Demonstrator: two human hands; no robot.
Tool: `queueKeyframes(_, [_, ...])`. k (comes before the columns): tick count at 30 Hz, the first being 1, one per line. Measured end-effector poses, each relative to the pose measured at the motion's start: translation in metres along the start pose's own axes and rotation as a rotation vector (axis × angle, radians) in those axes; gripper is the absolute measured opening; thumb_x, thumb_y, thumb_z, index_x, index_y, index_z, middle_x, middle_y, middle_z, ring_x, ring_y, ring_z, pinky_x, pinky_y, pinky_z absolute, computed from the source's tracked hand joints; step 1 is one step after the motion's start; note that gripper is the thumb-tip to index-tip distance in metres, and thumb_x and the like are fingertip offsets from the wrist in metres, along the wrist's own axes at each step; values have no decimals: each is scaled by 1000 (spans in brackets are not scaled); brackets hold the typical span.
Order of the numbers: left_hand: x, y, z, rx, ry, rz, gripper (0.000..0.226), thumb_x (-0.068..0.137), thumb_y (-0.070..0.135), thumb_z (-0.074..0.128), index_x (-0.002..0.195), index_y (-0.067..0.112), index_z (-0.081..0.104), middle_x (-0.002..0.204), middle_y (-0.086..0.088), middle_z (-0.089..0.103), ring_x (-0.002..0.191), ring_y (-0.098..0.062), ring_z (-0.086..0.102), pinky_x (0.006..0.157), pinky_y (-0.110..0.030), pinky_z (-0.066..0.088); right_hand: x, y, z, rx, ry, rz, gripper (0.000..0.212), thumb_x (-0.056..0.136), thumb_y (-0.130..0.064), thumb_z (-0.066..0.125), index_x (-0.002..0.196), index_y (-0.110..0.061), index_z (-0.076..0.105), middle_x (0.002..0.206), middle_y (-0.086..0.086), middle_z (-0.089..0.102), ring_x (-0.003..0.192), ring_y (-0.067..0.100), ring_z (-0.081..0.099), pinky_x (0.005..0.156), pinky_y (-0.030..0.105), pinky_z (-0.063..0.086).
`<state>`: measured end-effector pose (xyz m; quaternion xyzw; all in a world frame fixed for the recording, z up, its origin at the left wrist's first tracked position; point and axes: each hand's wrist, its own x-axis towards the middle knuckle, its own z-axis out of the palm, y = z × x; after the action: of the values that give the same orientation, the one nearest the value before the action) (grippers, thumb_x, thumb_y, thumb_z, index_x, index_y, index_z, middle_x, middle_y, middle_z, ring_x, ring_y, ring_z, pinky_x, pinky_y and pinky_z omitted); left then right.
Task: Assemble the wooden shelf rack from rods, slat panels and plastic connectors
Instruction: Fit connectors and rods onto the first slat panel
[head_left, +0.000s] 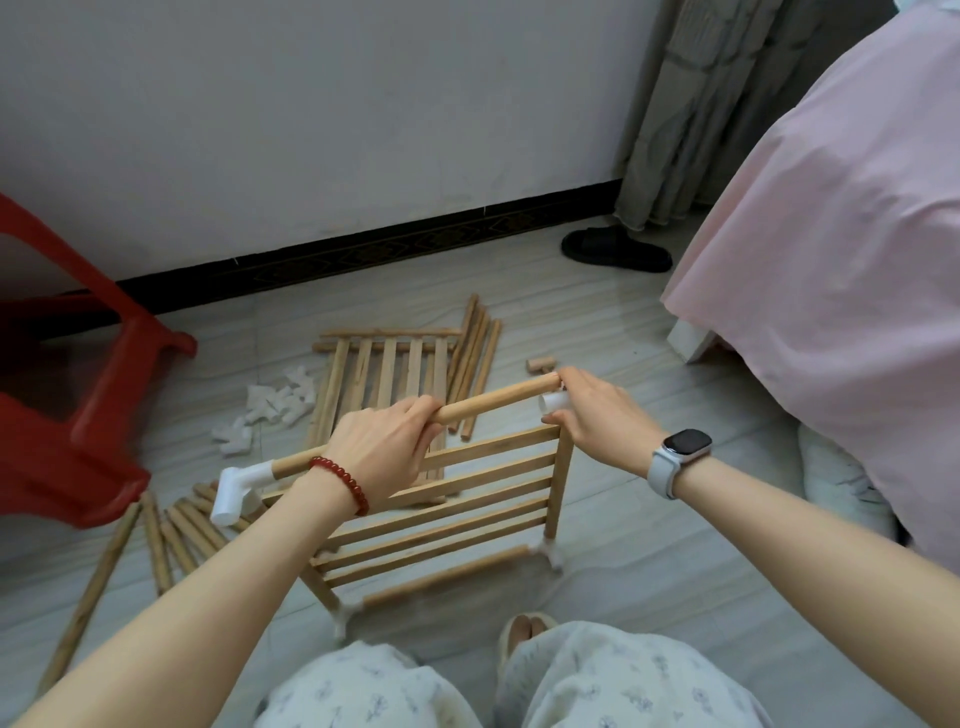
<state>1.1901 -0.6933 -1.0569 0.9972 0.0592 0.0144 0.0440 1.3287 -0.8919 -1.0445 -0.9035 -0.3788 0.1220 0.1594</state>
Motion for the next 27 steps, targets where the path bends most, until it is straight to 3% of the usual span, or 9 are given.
queueKeyframes(3, [-2, -1, -1, -5, -21, -6, 31, 100, 37, 24, 120, 23, 42, 91, 11, 44, 65, -13, 53, 57, -25, 45, 3, -3, 0, 4, -10, 5, 34, 95, -29, 51, 123, -14, 42, 113, 4, 53, 87, 19, 52, 69, 25, 36])
queueKeyframes(7, [6, -1, 3, -45, -14, -29, 26, 99, 36, 30, 116, 22, 43, 95, 8, 53, 66, -9, 49, 50, -17, 35, 7, -3, -1, 77, -41, 41, 31, 93, -27, 55, 119, -13, 48, 110, 3, 54, 89, 13, 47, 73, 22, 36])
queueKeyframes(9, [8, 4, 4, -86, 88, -11, 33, 94, 32, 44, 124, 19, 43, 107, 1, 54, 79, -12, 53, 61, -19, 40, 10, 0, -2, 91, -80, 61, 30, 92, -25, 57, 118, -10, 51, 111, 4, 53, 91, 13, 46, 75, 23, 36])
queueKeyframes(11, [9, 10, 12, -28, 253, 68, 51, 83, 30, 62, 129, 15, 43, 113, -8, 56, 91, -22, 58, 72, -32, 48, 11, 2, -3, 94, -99, 77, 26, 92, -20, 57, 114, -9, 52, 108, 5, 54, 87, 13, 47, 73, 24, 40])
queueKeyframes(14, [12, 16, 23, 21, 338, 74, 57, 73, 29, 73, 122, 12, 51, 96, -8, 64, 76, -21, 62, 61, -33, 50, 5, 3, 0, 133, -49, 74, 22, 92, -20, 57, 111, -12, 52, 105, 1, 51, 85, 12, 48, 75, 26, 44])
queueKeyframes(16, [13, 16, 24, 41, 348, 67, 30, 76, 25, 72, 101, 11, 63, 69, -1, 63, 54, -16, 56, 48, -27, 41, 1, 2, 5, 120, 20, 58, 23, 92, -22, 56, 112, -12, 52, 103, -2, 47, 88, 11, 45, 76, 24, 38])
queueKeyframes(18, [14, 15, 21, 68, 344, 40, 12, 84, 25, 65, 84, 13, 63, 59, 4, 57, 47, -12, 48, 44, -22, 32, 1, 0, 10, 111, 82, 44, 25, 93, -23, 56, 115, -12, 53, 102, -3, 45, 90, 14, 46, 77, 24, 35])
queueKeyframes(22, [17, 14, 14, 49, 147, -23, 26, 96, 45, 39, 103, 20, 46, 81, 9, 48, 64, -10, 46, 57, -23, 39, 6, -3, 9, 119, 92, 49, 27, 92, -24, 57, 114, -10, 52, 101, -4, 43, 92, 15, 48, 76, 24, 35])
queueKeyframes(27, [18, 18, 9, 75, 42, -30, 37, 95, 54, 31, 105, 21, 44, 77, 9, 49, 62, -11, 49, 57, -22, 39, 9, -4, -4, 11, -98, 83, 32, 90, -36, 57, 113, -14, 49, 105, -4, 44, 92, 15, 47, 75, 24, 37])
